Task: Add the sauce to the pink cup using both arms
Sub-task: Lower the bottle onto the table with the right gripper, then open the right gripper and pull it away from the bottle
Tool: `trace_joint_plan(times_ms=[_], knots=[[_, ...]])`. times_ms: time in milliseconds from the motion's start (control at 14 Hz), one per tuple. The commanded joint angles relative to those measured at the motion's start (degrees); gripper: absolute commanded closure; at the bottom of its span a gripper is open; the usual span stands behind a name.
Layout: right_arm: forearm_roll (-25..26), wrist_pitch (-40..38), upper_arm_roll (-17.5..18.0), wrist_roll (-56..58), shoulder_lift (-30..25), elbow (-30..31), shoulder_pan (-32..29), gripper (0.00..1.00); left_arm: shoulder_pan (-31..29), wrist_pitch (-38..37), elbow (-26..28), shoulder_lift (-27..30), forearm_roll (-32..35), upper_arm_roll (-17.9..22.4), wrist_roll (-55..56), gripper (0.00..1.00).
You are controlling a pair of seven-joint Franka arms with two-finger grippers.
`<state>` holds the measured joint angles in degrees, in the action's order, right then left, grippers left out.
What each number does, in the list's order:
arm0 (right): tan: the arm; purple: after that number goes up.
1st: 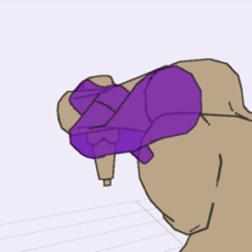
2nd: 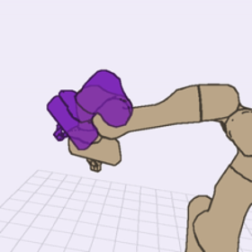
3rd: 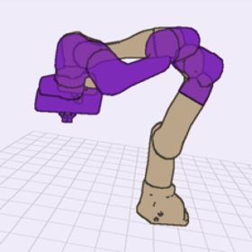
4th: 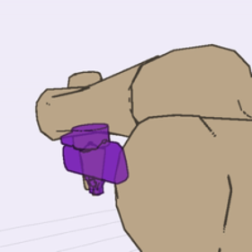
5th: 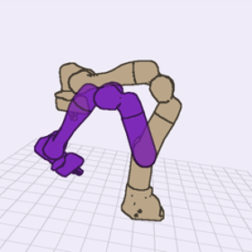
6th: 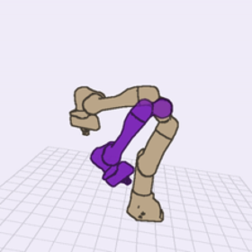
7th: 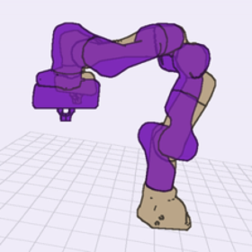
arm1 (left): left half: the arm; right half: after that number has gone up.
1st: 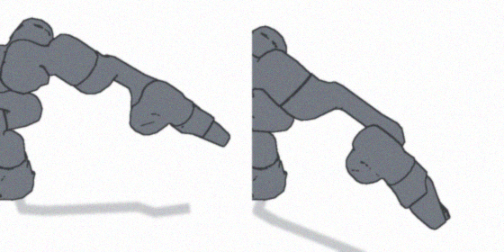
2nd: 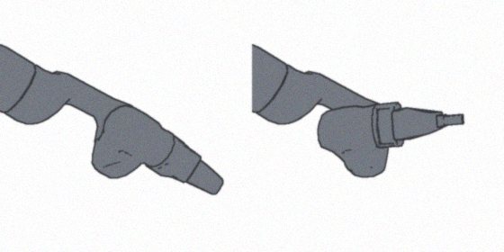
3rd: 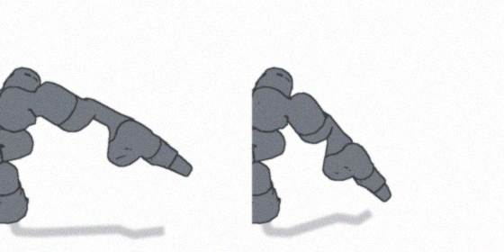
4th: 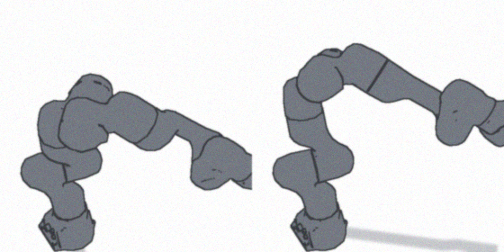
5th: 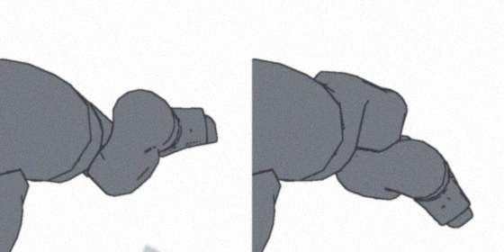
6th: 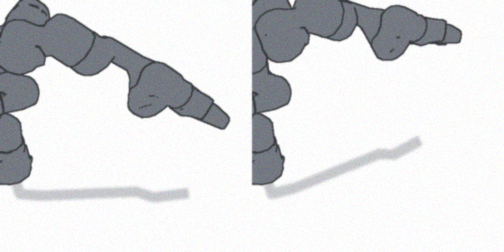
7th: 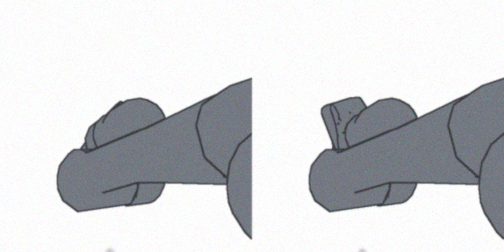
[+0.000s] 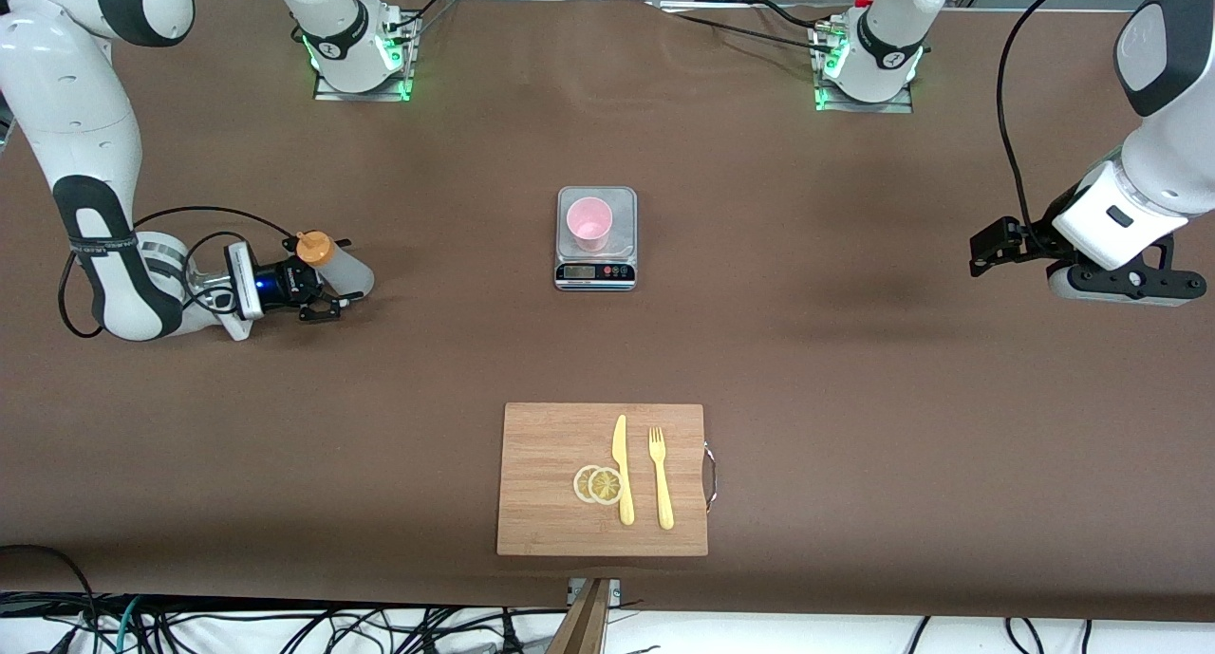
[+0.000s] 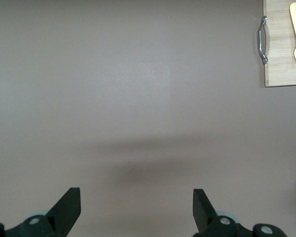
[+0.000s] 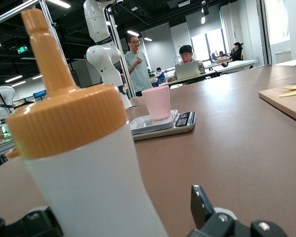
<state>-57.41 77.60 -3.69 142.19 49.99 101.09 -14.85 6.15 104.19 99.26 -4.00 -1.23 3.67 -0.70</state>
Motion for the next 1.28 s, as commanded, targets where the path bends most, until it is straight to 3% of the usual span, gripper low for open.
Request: trace_joint_plan(times_ms=[0, 356, 784, 1212], knots=[[-0.6, -0.3, 0.8, 0.3, 0.5, -0.7, -1.9, 0.0, -0.3, -0.1, 0.0, 0.2, -1.1, 0.1, -1.6, 0.0], [1.4, -0.3, 0.2, 0.2, 0.4, -2.8, -5.4, 0.0, -0.3, -0.1, 0.0, 0.3, -1.1, 0.1, -1.6, 0.0], [7.6, -1.0, 0.2, -1.6, 0.3, -9.6, -10.5, 0.0, -0.3, -0.1, 0.0, 0.2, -1.1, 0.1, -1.6, 0.0], [10.7, -3.6, -0.4, -20.3, -0.1, -20.9, -11.9, 0.0, -0.3, -0.1, 0.1, 0.3, -1.1, 0.1, -1.6, 0.0]])
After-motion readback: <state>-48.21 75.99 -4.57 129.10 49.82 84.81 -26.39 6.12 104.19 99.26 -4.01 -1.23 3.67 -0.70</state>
